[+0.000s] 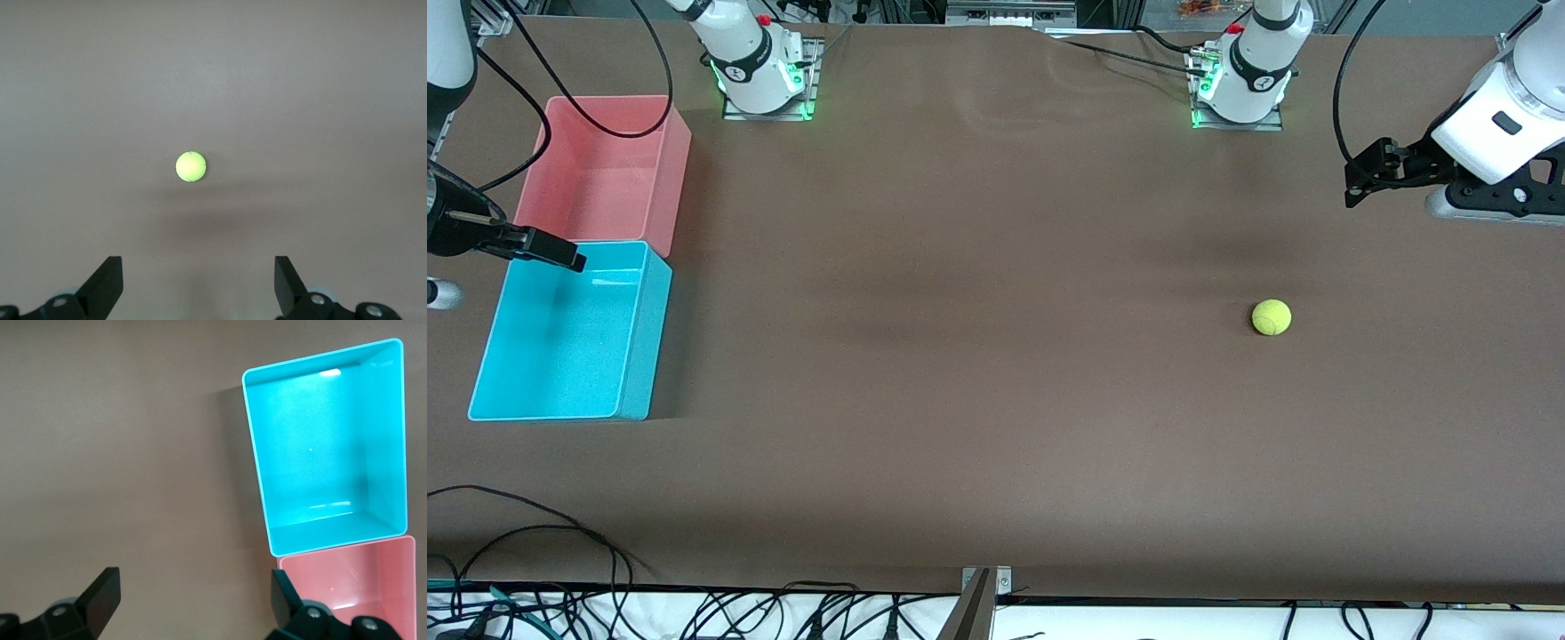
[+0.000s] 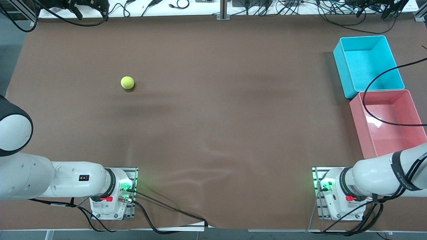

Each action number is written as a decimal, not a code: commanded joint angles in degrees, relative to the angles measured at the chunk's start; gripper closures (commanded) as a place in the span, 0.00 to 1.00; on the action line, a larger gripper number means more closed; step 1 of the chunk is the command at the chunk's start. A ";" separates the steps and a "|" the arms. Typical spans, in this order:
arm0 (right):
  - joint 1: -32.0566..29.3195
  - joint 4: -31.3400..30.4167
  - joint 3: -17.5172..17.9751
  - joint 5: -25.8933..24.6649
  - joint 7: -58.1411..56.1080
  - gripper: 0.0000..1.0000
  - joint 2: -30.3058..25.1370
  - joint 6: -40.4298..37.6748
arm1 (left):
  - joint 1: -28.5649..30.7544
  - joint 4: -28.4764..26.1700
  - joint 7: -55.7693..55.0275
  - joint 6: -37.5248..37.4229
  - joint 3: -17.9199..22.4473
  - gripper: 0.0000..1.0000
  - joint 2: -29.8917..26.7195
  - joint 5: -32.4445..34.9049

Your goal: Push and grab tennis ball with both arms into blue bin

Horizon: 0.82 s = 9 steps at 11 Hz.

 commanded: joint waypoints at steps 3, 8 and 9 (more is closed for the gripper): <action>-0.50 1.74 0.05 1.04 -0.34 0.00 0.75 -1.27 | 0.19 -0.26 -0.31 0.43 -0.14 0.00 -0.31 0.71; -0.94 1.57 0.05 1.13 0.27 0.00 0.75 -1.89 | 0.63 -0.35 -0.22 0.43 -0.05 0.00 -0.22 0.71; -0.85 1.57 0.05 1.13 0.36 0.00 0.75 -2.06 | 0.81 -0.35 -0.22 0.43 -0.05 0.00 -0.22 0.80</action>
